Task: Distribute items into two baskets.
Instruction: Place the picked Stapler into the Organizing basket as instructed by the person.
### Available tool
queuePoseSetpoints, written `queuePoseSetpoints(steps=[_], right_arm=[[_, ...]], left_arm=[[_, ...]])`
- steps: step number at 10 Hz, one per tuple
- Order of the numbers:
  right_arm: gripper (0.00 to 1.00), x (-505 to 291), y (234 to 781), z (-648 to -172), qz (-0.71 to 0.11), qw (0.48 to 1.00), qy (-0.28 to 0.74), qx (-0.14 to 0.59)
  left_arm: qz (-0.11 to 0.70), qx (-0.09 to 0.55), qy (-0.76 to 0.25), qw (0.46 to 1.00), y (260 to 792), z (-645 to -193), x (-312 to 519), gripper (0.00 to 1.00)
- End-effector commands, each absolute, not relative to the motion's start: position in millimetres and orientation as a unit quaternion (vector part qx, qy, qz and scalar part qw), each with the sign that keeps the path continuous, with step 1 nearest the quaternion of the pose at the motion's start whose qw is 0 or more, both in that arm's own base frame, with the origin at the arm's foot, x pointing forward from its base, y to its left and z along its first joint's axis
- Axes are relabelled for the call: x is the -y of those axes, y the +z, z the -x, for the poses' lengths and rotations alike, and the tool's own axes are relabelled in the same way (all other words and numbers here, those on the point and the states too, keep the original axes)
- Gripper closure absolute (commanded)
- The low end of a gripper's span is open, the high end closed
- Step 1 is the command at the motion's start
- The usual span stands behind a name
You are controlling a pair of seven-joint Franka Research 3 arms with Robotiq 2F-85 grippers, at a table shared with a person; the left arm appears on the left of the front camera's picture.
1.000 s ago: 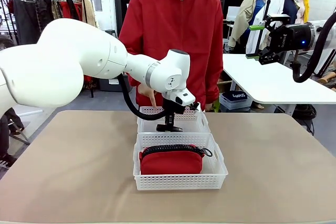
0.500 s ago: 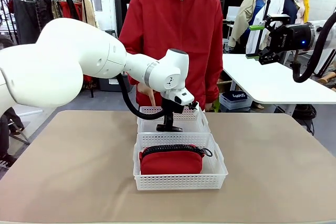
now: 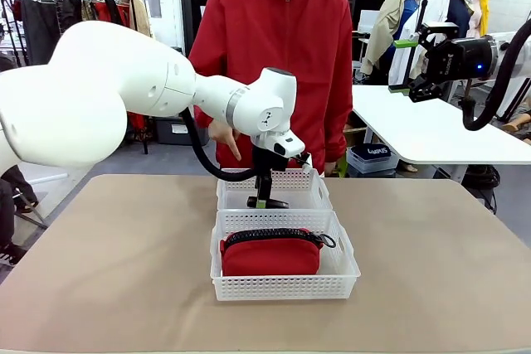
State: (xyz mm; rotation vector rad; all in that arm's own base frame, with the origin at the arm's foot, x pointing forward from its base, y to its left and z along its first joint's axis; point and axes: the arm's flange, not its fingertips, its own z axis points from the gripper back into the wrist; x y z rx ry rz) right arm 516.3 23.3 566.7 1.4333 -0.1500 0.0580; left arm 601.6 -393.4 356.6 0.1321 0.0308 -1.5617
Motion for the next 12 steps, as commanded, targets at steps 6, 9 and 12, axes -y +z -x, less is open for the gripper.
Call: queuePoseSetpoints(steps=[6,9,12], right_arm=[[0.0,-23,568,-514,-0.657,0.75,0.027,0.07],[0.0,-23,568,-514,-0.657,0.75,0.027,0.07],[0.0,-23,568,-514,-0.657,0.75,0.027,0.07]], left_arm=[[-0.046,-0.009,-0.668,0.742,429,-608,383,0.0],[-0.058,-0.009,-0.671,0.739,421,-610,383,0.0],[-0.058,-0.009,-0.671,0.739,421,-610,383,0.0]])
